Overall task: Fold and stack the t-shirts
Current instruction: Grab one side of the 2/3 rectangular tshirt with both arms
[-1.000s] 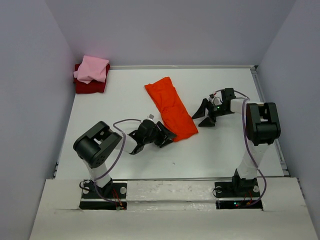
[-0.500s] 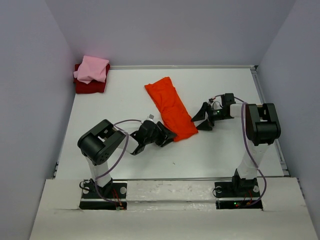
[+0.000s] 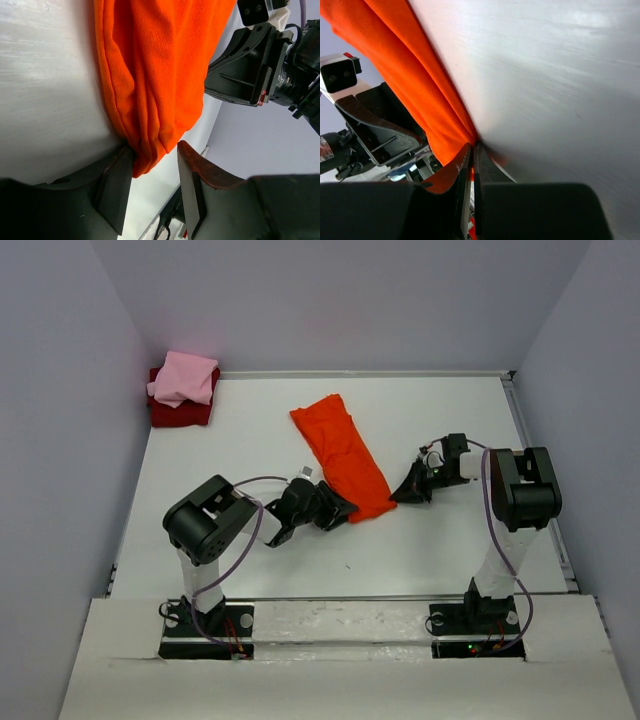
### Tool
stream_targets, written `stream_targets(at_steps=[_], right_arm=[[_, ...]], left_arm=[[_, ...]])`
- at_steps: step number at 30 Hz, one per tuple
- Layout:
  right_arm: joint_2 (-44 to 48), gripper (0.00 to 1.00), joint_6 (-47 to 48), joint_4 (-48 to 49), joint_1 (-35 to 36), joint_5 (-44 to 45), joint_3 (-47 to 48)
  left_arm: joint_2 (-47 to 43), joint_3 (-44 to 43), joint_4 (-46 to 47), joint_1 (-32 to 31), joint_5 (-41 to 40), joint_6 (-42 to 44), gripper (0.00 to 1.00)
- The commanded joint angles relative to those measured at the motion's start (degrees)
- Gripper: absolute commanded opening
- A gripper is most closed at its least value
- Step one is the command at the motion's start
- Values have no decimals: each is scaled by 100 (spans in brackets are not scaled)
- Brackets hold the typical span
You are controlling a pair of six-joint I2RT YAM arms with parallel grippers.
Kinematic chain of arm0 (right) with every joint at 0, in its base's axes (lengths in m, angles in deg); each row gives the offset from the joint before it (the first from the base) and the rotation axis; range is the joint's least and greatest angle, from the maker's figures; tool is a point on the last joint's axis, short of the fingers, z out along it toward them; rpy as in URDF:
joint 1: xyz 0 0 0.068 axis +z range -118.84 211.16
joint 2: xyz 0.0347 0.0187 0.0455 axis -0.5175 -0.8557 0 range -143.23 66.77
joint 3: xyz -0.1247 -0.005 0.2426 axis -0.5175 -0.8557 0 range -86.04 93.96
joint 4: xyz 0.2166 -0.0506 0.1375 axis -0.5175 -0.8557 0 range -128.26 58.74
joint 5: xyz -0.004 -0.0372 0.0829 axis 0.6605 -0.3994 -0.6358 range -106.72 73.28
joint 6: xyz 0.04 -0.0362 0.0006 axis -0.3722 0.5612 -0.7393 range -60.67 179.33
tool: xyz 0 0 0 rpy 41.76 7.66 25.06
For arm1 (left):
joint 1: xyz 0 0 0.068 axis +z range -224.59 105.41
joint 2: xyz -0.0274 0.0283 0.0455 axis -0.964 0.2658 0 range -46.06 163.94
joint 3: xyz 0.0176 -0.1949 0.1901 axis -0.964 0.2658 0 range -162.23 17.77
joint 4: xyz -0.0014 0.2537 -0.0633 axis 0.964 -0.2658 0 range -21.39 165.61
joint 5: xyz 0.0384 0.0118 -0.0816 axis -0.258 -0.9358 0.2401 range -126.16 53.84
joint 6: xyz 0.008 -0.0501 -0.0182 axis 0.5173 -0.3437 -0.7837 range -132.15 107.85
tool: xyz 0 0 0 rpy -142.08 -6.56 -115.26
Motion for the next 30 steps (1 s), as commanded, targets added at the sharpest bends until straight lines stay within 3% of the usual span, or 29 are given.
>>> stream_targets(at_steps=[1, 8, 14, 17, 22, 25, 27, 30], right_arm=[[-45, 6, 214, -208, 50, 408, -48], [-36, 8, 214, -226, 50, 391, -30], [-36, 5, 214, -243, 50, 417, -21], [-27, 0, 188, -261, 50, 435, -4], [-10, 0, 161, -384, 50, 461, 58], [122, 0, 153, -542, 50, 470, 93], [315, 0, 170, -735, 50, 496, 137], [631, 0, 310, -1139, 50, 636, 189]], left_arm=[[138, -152, 34, -46, -73, 125, 52], [279, -223, 210, -46, 77, 151, 48], [419, -345, 236, -46, 261, 195, 35], [393, -372, 254, -46, 323, 274, 33], [340, -398, 228, -46, 516, 345, 26], [244, -425, 149, -46, 779, 459, 18], [77, -477, -166, -46, 956, 713, 4], [-318, -487, -781, -63, 1262, 1117, 0]])
